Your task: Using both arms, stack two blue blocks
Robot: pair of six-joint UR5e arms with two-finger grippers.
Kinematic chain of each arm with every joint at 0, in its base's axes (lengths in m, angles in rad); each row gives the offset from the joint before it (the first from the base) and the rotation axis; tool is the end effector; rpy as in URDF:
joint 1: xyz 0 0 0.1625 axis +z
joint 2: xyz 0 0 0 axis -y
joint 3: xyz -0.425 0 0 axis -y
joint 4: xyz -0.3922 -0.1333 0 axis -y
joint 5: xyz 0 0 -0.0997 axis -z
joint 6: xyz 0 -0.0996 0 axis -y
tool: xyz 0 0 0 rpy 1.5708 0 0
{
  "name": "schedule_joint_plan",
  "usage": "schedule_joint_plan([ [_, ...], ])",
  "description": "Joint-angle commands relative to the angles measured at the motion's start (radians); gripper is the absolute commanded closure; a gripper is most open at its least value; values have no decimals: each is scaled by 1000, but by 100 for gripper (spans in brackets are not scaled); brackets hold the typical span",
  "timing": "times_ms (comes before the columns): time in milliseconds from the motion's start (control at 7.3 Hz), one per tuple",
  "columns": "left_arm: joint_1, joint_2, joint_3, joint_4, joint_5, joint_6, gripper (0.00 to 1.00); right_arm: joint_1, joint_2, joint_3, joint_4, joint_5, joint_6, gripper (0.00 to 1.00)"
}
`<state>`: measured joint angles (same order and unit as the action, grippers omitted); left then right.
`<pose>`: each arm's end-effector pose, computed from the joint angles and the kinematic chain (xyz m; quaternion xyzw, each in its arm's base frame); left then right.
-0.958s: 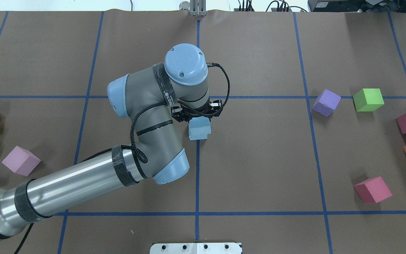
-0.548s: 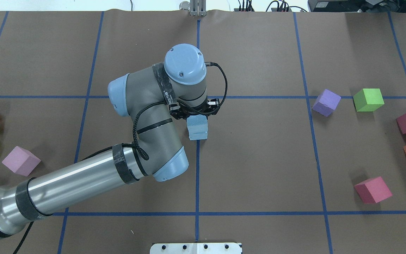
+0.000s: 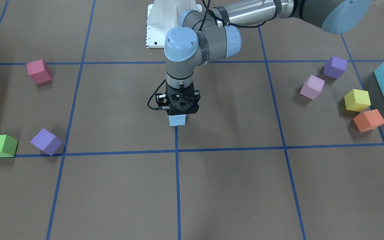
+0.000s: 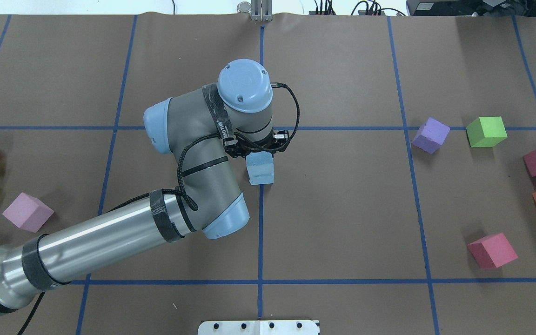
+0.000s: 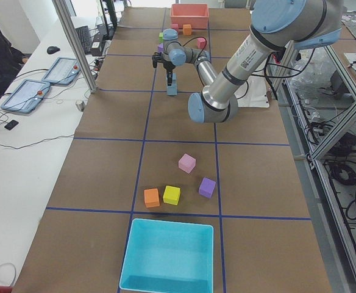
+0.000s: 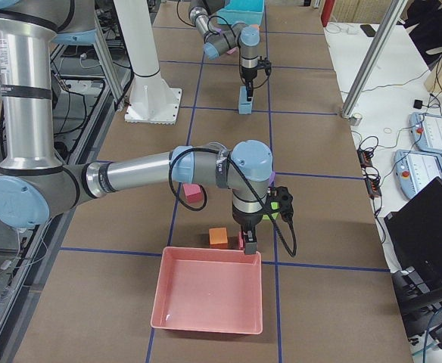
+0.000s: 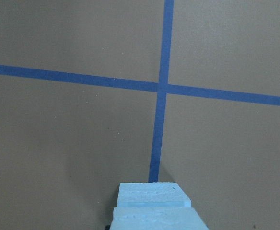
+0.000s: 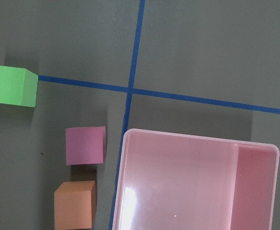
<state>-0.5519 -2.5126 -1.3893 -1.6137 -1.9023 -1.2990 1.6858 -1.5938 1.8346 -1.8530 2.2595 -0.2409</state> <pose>0.5984 -0.4869 0.1359 0.0152 0.4141 -0.0629 0.9079 0.1232 -0.4564 0.5748 0.0406 -0.3356 -0.0522 0.9397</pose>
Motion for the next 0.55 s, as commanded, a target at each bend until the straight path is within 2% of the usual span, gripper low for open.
schedule_joint_plan([
  [0, 1, 3, 4, -2, 0, 0, 36, 0, 0, 0, 0, 0, 0, 0],
  [274, 3, 3, 1, 0, -1, 0, 35, 0, 0, -2, 0, 0, 2, 0],
  [411, 3, 3, 1, 0, -1, 0, 15, 0, 0, -2, -2, 0, 2, 0],
])
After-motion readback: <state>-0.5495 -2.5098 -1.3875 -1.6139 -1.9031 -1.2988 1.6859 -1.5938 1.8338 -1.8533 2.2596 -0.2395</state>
